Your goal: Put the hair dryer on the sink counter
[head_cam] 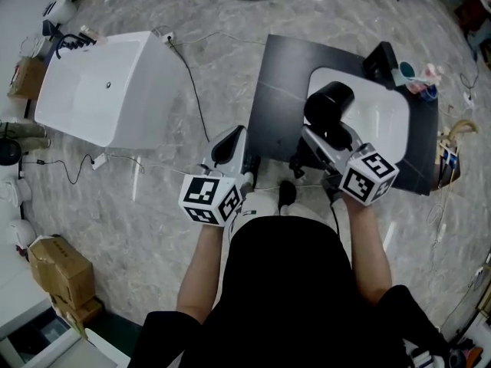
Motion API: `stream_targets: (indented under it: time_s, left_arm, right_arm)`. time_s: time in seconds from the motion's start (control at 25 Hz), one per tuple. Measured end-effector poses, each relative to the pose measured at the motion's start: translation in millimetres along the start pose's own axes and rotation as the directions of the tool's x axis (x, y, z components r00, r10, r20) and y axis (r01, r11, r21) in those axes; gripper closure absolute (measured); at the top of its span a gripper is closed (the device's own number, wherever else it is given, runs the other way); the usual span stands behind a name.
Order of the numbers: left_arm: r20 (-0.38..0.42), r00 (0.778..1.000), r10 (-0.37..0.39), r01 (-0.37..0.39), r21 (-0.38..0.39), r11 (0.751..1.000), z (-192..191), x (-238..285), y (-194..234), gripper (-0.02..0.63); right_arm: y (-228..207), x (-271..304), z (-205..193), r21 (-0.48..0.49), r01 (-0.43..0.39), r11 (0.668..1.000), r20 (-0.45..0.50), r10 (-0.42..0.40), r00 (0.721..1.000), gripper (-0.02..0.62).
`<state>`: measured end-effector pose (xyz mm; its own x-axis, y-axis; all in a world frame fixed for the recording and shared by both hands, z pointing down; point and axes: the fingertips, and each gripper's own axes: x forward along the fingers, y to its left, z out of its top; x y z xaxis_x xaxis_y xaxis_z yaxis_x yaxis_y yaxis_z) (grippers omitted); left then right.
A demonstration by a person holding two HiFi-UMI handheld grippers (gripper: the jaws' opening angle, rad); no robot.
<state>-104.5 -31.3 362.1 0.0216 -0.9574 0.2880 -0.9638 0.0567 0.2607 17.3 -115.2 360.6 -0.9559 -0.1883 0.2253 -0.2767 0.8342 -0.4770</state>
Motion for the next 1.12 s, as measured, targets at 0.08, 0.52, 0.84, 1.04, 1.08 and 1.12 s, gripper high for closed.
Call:
stream_targets:
  time_s: [0.08,0.52,0.84,1.04,1.08,1.12]
  left_arm:
    - [-0.01,1.0,-0.021,0.021,0.002,1.0,5.6,12.2,10.7,0.607]
    - [-0.088,0.975,-0.203,0.206,0.026,0.978,29.3,81.2,56.7,0.607]
    - [-0.152,0.936,-0.318,0.323,0.006,0.946,19.1,120.1,73.9,0.607]
    - [-0.212,0.897,-0.388,0.399,0.01,0.917,12.5,135.9,77.7,0.607]
    - [-0.223,0.889,-0.4,0.412,0.011,0.911,10.9,139.8,77.6,0.607]
    - [-0.234,0.881,-0.412,0.426,0.012,0.905,8.8,143.5,77.3,0.607]
  right_arm:
    - [-6.3,11.6,0.8,0.01,0.024,1.0,-0.006,-0.024,1.0,0.38]
    - [-40.1,73.2,-4.0,0.088,0.187,0.978,-0.048,-0.184,0.982,0.38]
    - [-65.6,102.1,-26.3,0.112,0.3,0.947,-0.121,-0.286,0.95,0.38]
    - [-76.8,116.0,-38.9,0.099,0.375,0.922,-0.172,-0.356,0.919,0.38]
    - [-80.7,118.8,-41.3,0.097,0.389,0.916,-0.18,-0.368,0.912,0.38]
    - [-84.4,121.4,-43.9,0.097,0.402,0.91,-0.187,-0.38,0.906,0.38]
